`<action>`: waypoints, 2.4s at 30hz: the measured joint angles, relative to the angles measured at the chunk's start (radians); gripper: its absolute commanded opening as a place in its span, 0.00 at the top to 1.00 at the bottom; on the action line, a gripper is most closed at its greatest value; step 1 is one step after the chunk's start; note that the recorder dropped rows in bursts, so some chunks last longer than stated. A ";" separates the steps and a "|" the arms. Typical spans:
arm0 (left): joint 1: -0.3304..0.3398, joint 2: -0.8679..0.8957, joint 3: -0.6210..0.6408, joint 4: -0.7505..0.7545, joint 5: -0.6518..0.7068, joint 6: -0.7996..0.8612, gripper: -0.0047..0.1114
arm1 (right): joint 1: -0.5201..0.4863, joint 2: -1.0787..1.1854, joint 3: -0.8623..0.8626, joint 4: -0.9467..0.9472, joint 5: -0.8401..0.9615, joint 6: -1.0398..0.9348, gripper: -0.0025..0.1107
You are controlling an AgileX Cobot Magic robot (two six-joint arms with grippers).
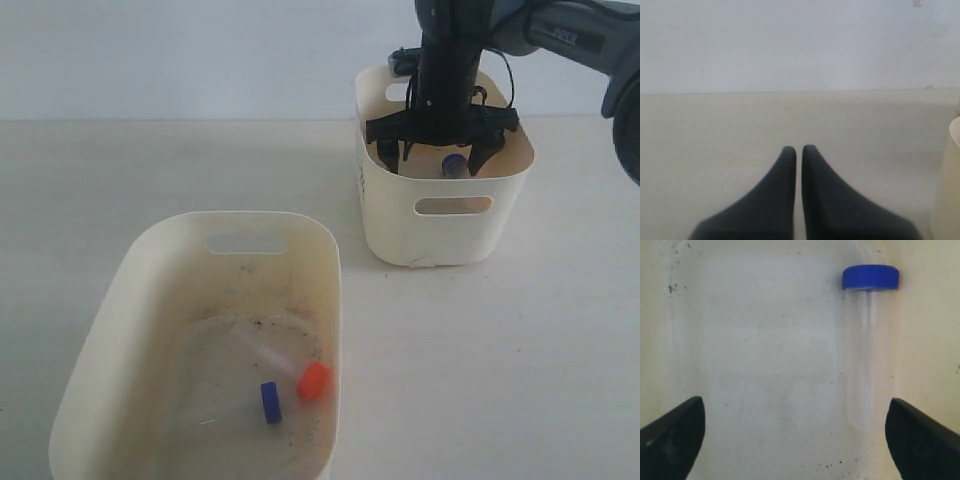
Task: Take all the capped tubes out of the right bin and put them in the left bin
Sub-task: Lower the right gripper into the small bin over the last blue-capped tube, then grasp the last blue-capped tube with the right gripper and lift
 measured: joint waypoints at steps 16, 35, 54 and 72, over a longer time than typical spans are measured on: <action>0.000 0.000 0.000 0.000 0.000 0.000 0.92 | 0.008 0.000 0.000 -0.076 0.000 0.014 0.18; 0.000 0.000 0.000 0.000 0.000 0.000 0.92 | 0.008 0.003 0.000 -0.079 0.000 0.015 0.18; 0.000 0.000 0.000 0.000 0.000 0.000 0.92 | 0.011 0.084 0.000 -0.092 -0.002 0.015 0.18; 0.000 0.000 0.000 0.000 0.000 0.000 0.92 | 0.011 0.098 -0.002 -0.137 -0.002 0.032 0.18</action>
